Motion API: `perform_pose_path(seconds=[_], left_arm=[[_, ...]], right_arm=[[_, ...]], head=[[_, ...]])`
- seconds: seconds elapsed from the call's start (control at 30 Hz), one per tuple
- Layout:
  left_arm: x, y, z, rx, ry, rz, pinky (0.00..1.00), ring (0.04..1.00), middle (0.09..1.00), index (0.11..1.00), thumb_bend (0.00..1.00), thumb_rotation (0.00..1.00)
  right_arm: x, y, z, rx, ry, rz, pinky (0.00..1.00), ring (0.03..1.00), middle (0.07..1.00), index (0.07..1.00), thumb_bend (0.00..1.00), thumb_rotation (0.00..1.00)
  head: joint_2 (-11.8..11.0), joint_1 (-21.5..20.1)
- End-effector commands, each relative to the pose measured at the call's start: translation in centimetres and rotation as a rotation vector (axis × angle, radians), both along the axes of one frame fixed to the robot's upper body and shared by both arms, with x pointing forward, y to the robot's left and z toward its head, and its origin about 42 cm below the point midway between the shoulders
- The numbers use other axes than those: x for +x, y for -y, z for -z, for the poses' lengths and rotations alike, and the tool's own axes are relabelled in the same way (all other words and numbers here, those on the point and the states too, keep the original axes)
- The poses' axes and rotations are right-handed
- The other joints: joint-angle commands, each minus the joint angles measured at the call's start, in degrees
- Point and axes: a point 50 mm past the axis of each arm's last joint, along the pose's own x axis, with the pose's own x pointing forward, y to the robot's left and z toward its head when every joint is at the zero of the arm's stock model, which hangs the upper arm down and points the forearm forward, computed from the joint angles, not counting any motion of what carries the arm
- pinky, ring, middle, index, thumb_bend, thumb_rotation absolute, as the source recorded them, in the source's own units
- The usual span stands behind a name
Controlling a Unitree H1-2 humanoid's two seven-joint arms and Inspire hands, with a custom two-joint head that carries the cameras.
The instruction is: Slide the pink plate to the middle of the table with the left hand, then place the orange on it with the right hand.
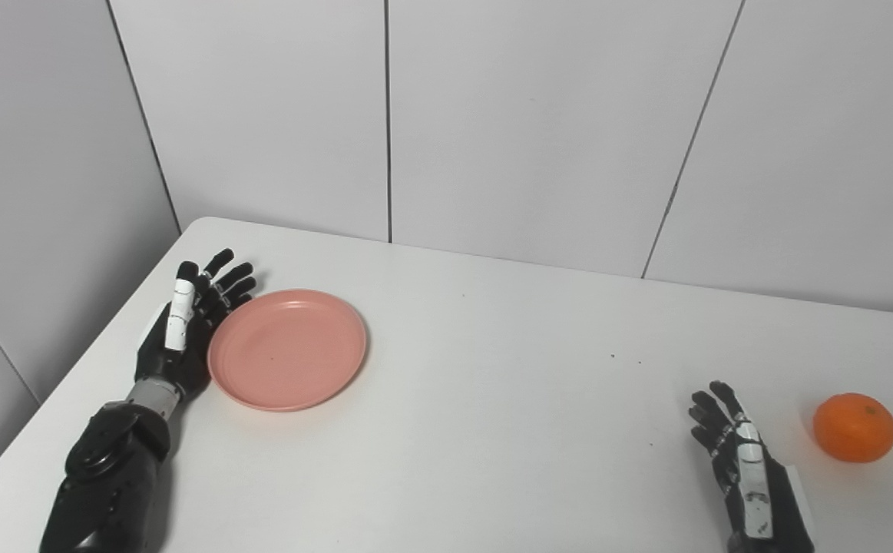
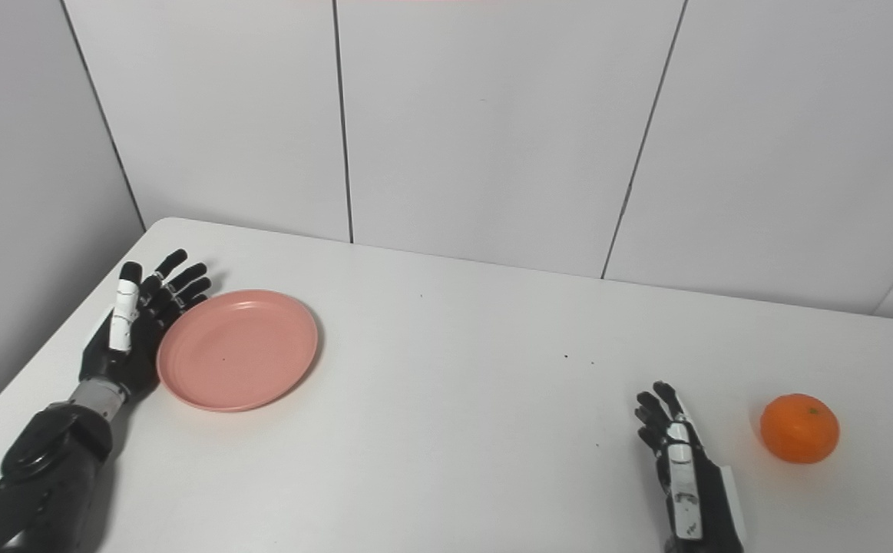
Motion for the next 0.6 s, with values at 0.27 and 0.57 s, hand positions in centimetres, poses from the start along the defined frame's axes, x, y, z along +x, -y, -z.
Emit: perform_pose_path(seconds=[0.27,0.57], left_arm=[[0.2,3.4,-0.2,-0.039,-0.039,0.041,0.92,0.883,0.882,0.865,0.91,0.85],[0.3,5.4,0.0,-0.042,-0.057,0.066,0.89,0.892,0.887,0.900,0.89,0.87]], right_arm=[[-2.3,-1.2,3.3,0.037,-0.131,0.001,0.92,0.888,0.875,0.905,0.66,1.00],[-2.2,-1.4,3.2,0.046,-0.127,-0.002,0.92,0.889,0.876,0.901,0.68,1.00]], head=[[0.4,-0.4],[0.7,-0.9]])
